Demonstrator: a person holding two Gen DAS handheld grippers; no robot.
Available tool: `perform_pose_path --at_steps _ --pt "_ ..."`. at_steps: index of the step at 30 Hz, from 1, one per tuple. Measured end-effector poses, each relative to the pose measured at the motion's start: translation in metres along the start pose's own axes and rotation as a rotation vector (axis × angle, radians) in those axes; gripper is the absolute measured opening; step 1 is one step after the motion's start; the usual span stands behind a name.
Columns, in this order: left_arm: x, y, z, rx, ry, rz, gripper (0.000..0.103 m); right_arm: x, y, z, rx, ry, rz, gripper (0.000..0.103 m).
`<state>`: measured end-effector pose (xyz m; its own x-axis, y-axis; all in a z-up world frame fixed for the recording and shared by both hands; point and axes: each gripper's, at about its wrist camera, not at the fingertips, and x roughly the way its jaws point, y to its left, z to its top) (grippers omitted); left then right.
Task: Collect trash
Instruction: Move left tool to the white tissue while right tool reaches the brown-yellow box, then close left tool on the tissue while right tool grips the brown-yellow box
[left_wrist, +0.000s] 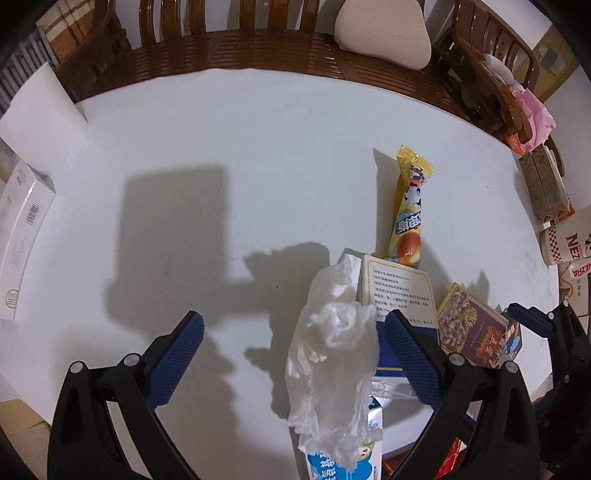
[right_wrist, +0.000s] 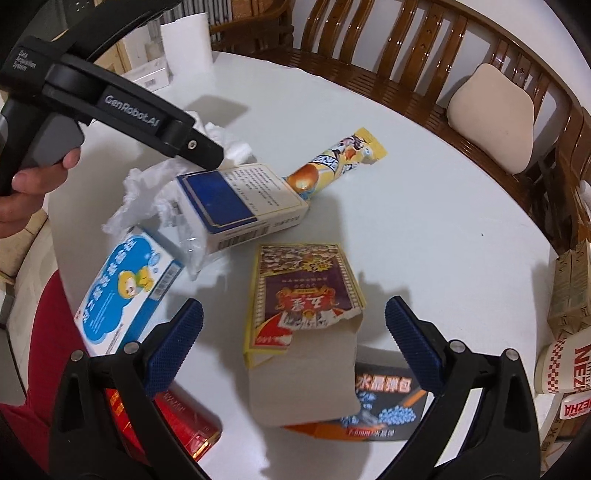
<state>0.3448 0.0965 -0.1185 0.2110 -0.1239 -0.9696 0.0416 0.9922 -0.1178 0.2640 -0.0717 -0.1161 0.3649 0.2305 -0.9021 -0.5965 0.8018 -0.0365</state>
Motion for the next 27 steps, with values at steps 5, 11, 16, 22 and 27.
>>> perform_pose_path --at_steps 5,11,16,22,27 --pt "0.004 0.0 0.004 -0.004 -0.003 -0.011 0.085 0.006 -0.009 0.002 0.02 -0.002 0.002 0.077" --pt "0.008 0.001 0.005 -0.024 0.01 -0.049 0.063 0.009 -0.009 0.003 0.017 0.002 -0.001 0.065" --pt "0.009 0.003 0.005 -0.044 0.008 -0.074 0.05 0.011 -0.006 0.004 0.02 0.002 -0.008 0.06" --pt "0.009 0.008 0.003 -0.065 0.009 -0.119 0.039 0.007 -0.007 0.007 0.026 -0.012 -0.052 0.06" --pt "0.003 0.01 0.002 -0.046 -0.02 -0.1 0.022 0.002 -0.012 0.012 0.047 -0.03 -0.083 0.06"
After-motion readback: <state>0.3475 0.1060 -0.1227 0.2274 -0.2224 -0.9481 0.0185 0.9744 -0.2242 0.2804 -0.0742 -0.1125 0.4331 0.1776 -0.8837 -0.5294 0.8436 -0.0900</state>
